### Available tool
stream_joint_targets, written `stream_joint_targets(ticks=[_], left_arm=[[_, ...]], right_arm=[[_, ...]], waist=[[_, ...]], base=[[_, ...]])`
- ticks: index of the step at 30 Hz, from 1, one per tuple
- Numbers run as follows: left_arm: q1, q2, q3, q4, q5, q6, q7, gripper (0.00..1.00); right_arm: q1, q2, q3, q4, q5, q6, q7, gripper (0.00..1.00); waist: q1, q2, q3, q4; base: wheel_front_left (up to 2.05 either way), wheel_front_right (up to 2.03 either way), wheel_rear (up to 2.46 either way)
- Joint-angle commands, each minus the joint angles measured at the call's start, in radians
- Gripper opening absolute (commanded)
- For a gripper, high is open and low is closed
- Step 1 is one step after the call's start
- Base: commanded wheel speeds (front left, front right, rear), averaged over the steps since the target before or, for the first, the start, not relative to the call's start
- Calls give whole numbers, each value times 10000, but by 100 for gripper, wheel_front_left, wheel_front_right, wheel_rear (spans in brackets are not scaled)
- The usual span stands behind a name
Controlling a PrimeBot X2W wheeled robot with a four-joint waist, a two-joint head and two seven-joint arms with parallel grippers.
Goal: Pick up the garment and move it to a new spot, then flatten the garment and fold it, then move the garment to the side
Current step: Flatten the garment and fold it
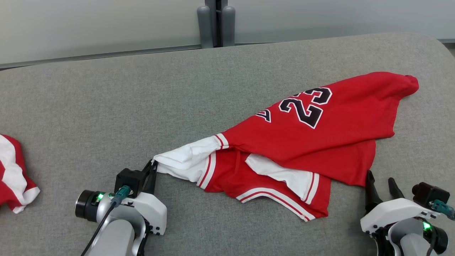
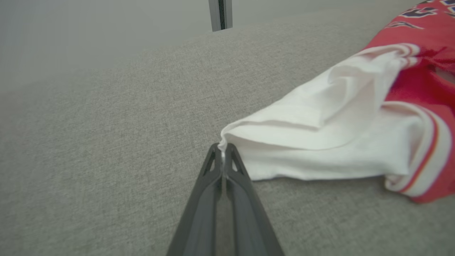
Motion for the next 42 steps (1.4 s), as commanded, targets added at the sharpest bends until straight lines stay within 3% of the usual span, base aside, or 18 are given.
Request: stream_joint_targets(ticks=[1, 3, 4, 5, 6, 7, 8, 16, 22, 30, 34, 42], left_arm=[[-30, 33, 43, -190, 64, 32, -3, 0], [23, 46, 68, -293, 103, -2, -3, 0], [46, 45, 89, -351, 111, -3, -3, 0], [63, 40, 98, -393, 129, -19, -3, 0], [87, 34, 101, -418, 156, -30, -3, 0], [113, 32, 117, -451, 172, -31, -3, 0], [139, 35, 132, -471, 197, -30, -3, 0], [277, 124, 312, -1177, 322, 109, -5, 0], [385, 541, 579, -2768, 554, 160, -5, 0], [-192, 1327, 877, -4438, 872, -8, -5, 0], [-882, 1901, 606, -5164, 1231, -336, -8, 0], [-3554, 3191, -660, -6412, 2034, -891, -3, 0]], right_arm=[[16, 40, 298, 330, 18, 0, 131, 100], [60, 108, 581, 587, 87, 3, 89, 100], [96, 127, 720, 689, 147, 20, 63, 86], [142, 151, 828, 768, 216, 25, 20, 50], [210, 181, 951, 845, 322, 28, 9, 50], [289, 197, 1070, 902, 411, 28, -47, 13], [377, 199, 1183, 935, 494, 28, -89, 0], [860, 78, 1265, 91, 845, 11, -634, 0], [1091, -110, 459, -2007, 568, 0, -813, 0], [1793, -44, -210, -5257, 240, -1, 184, 0], [1138, -168, -370, -6515, 113, 0, 548, 0], [-1844, -1519, -791, -8115, -534, 0, 1853, 0]], waist=[[0, 0, 31, 111], [0, 0, 43, 195], [0, 0, 38, 227], [0, 0, 27, 263], [0, 0, 11, 298], [0, 0, -6, 325], [0, 0, -27, 344], [0, 0, -192, 237], [0, 0, -309, -1], [0, 0, -315, -157], [0, 0, -343, -258], [0, 0, -491, -342]], base=[[0, 0, 0], [0, 0, 0], [0, 0, 0], [0, 0, 0], [0, 0, 0], [0, 0, 0], [0, 0, 0], [0, 0, 0], [0, 0, 0], [0, 0, 0], [0, 0, 0], [0, 0, 0]])
